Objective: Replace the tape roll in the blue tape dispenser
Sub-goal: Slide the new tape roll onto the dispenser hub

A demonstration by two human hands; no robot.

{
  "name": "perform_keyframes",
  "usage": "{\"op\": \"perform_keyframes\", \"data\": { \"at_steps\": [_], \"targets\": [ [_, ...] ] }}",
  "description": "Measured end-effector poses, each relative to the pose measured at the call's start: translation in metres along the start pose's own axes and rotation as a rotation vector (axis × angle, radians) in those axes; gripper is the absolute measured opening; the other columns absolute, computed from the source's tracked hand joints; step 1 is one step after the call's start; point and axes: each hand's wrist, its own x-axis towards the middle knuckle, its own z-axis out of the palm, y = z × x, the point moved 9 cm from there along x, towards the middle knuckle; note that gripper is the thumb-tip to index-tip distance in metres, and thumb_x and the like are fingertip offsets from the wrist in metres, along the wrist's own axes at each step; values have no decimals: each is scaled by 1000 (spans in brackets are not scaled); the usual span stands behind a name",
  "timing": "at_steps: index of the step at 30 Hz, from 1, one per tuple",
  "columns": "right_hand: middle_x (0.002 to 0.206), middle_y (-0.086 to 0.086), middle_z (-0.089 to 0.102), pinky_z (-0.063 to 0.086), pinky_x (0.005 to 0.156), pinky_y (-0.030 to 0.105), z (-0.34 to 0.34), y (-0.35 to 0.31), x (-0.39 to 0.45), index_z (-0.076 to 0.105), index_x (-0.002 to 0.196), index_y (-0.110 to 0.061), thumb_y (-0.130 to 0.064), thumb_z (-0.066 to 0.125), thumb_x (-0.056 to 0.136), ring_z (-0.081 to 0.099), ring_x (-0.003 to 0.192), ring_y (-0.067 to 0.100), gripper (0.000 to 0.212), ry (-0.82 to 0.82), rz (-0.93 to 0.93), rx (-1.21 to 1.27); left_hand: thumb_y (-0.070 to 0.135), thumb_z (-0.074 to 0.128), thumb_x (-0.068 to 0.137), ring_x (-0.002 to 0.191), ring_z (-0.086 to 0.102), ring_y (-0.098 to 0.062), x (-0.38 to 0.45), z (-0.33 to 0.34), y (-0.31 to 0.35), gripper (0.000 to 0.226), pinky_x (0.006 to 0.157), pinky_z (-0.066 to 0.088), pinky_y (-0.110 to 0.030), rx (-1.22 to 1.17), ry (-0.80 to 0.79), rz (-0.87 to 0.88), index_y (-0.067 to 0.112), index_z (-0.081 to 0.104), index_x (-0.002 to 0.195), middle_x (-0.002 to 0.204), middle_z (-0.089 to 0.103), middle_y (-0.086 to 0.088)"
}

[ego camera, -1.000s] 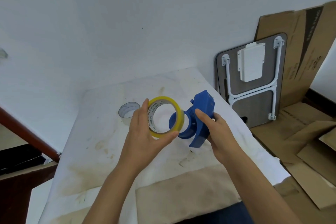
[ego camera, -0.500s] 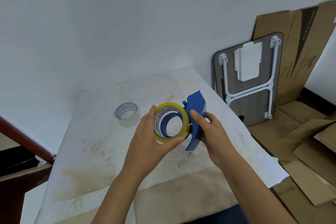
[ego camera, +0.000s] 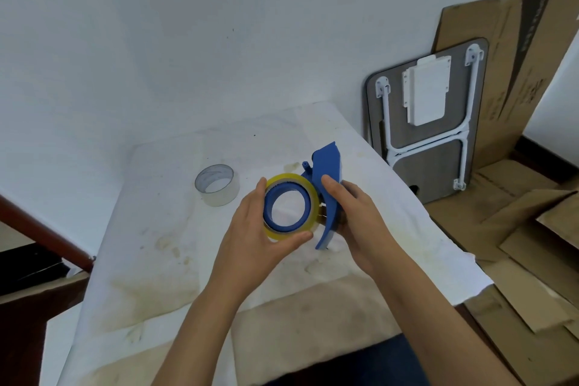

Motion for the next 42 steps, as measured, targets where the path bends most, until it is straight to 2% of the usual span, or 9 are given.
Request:
{"op": "perform_keyframes", "data": {
  "at_steps": [6,10,15,19,23,27,33,38,42],
  "targets": [
    [103,6,70,59,78,33,3,-5,-2,60,122,-12,-41,66,86,68,89,20,47,-58,-24,82,61,76,69,138,38,-6,1,2,2,108,109,41,-26,-38,14,8,32,18,155,153,36,15],
    [101,14,68,55,94,50,1,-7,-2,64,118,-6,-37,66,86,65,93,31,44,-70,-9,184,58,69,75,125,48,0,4,6,3,81,91,38,-7,-280,-89,-81,43,30,144,142,39,20],
    [93,10,75,54,91,47,1,-14,-6,72,103,-15,-36,67,73,70,88,28,37,-169,-2,323,55,60,78,103,74,-14,6,-1,-13,60,102,52,-38,-731,-150,-324,27,57,131,123,71,3],
    [96,9,74,53,90,45,10,-17,-9,80,93,-21,-35,66,78,70,84,25,25,-276,-12,349,46,55,82,101,75,-25,-1,8,-4,46,92,59,-39,-975,-325,-394,17,73,113,110,78,-11],
    [106,11,72,51,96,48,19,-20,-12,81,97,-23,-36,61,83,67,97,29,27,-340,-9,366,33,66,80,75,73,-21,-1,12,1,26,87,59,-40,-1141,-354,-367,12,81,84,83,75,-9],
    [106,-6,76,51,101,44,21,-30,-11,78,95,-41,-39,53,91,69,104,17,25,-290,-93,237,32,69,75,72,66,-16,2,5,11,24,94,50,-42,-932,-266,-240,10,72,83,73,70,-4],
    [114,-3,73,55,95,46,18,-23,-5,63,117,-37,-58,57,77,68,108,22,45,-212,-107,144,40,79,79,100,69,-28,-1,13,12,40,92,55,-42,-572,-246,-216,19,66,110,106,75,-8],
    [112,4,70,56,85,42,14,-3,-1,60,128,-25,-39,57,94,67,98,23,36,-184,-12,136,42,56,94,83,69,-6,-6,26,21,35,78,54,-22,-621,-376,-206,13,62,113,90,76,3],
    [105,4,70,53,77,36,12,1,-3,62,124,-25,-35,57,95,65,88,18,31,-184,0,104,37,57,94,81,72,-11,-6,35,18,36,74,58,-22,-736,-353,-239,10,68,114,93,79,-1]
  ]
}}
